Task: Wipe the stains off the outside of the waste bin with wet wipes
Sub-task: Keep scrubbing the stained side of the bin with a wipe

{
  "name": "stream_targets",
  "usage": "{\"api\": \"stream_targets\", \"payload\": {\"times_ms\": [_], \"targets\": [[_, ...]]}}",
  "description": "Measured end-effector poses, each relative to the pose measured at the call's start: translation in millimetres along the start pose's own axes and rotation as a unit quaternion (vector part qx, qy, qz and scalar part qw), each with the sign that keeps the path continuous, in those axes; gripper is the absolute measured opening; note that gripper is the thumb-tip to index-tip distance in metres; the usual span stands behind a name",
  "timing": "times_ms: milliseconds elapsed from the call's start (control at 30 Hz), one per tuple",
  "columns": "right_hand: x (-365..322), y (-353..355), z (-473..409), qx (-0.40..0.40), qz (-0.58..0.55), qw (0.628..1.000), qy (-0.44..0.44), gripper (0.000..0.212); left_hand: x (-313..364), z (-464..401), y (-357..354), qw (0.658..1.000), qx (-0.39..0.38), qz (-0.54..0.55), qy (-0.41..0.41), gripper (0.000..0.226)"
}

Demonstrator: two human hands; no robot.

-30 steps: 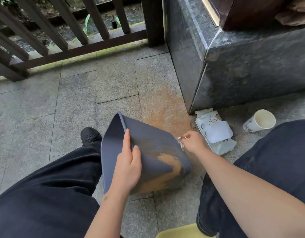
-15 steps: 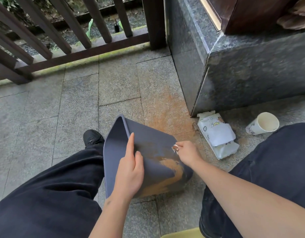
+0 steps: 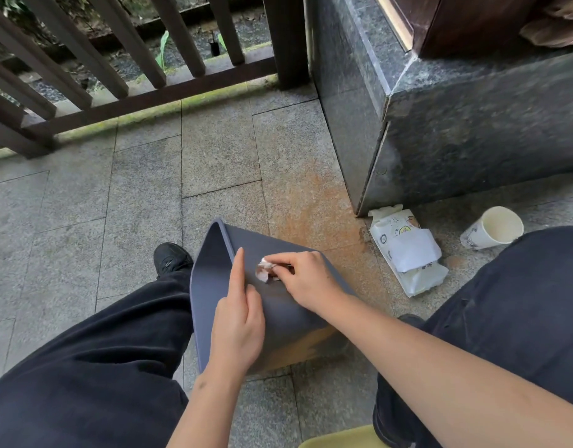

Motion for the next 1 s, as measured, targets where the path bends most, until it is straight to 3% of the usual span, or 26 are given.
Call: {"api": "stream_targets", "payload": {"times_ms": [167, 300, 367, 500, 600, 1000], "targets": [[72.7, 18.8, 4.9, 0.058, 0.068, 0.975, -0.203, 0.024, 0.7, 3.2, 5.4, 0.999, 0.028, 0.002, 0.019, 0.060], [88.0, 20.7, 8.5, 0.049, 0.091, 0.958, -0.266, 0.026, 7.0, 4.9, -0.7, 0.999, -0.013, -0.031, -0.018, 0.062], [71.6, 13.3, 6.0, 0.046, 0.075, 0.969, -0.230, 0.023, 9.4, 4.8, -2.3, 0.998, -0.027, -0.048, -0.040, 0.064], [8.6, 2.9, 0.7, 0.036, 0.014, 0.998, -0.052, 0.031, 11.5, -0.5, -3.9, 0.997, -0.041, -0.027, -0.063, 0.062], [-26.7, -0.6, 5.4, 0.002, -0.029, 0.998, 0.052, 0.032, 6.7, -3.4, -1.4, 0.997, -0.023, 0.006, -0.068, 0.055], [-41.4, -5.8, 28.6, -0.071, -0.080, 0.986, 0.125, 0.033, -10.2, -10.4, 11.6, 0.998, 0.050, 0.046, -0.003, 0.053]]}}
Point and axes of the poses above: each hand's wrist, its own z-axis away from the middle knuckle, its own y-axis out of the back of the hand, x = y × z, the point moved 2 cm from there along -z, towards the middle knuckle, and after that the axes turned 4 degrees about -x, right-handed, at the moved point
